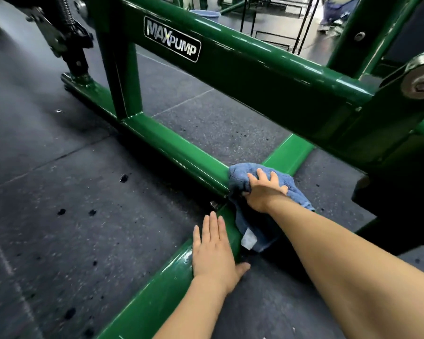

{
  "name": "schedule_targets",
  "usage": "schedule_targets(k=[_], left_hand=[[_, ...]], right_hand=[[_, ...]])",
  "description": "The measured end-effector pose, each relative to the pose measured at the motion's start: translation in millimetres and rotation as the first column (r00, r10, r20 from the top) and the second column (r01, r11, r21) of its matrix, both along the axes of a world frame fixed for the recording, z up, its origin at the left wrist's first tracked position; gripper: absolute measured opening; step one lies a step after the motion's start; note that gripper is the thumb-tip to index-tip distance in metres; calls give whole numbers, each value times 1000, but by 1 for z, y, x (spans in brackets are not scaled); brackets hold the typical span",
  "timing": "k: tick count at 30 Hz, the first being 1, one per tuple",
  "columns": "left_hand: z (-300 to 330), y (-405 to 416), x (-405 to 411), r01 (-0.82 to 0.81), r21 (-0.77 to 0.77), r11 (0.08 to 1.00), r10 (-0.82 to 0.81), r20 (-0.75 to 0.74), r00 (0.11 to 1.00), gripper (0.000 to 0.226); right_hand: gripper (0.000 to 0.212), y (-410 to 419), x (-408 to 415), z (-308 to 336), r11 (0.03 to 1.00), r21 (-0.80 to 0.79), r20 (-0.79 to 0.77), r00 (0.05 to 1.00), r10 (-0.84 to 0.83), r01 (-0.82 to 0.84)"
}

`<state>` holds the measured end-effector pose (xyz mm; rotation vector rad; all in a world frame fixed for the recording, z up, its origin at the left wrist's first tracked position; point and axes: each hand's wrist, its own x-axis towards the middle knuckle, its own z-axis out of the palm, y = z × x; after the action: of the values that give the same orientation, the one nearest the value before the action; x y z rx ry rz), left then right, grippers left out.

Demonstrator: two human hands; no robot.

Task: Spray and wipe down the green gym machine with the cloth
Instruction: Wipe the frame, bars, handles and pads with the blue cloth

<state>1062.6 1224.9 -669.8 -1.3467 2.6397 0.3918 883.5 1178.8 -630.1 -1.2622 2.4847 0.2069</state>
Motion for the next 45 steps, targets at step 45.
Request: schedule_targets(k=[45], left_hand=[[24, 80, 125, -441, -54, 896, 444, 163, 881, 106]], right_hand=[[71, 16, 108, 26, 684, 330, -138, 684, 716, -650]])
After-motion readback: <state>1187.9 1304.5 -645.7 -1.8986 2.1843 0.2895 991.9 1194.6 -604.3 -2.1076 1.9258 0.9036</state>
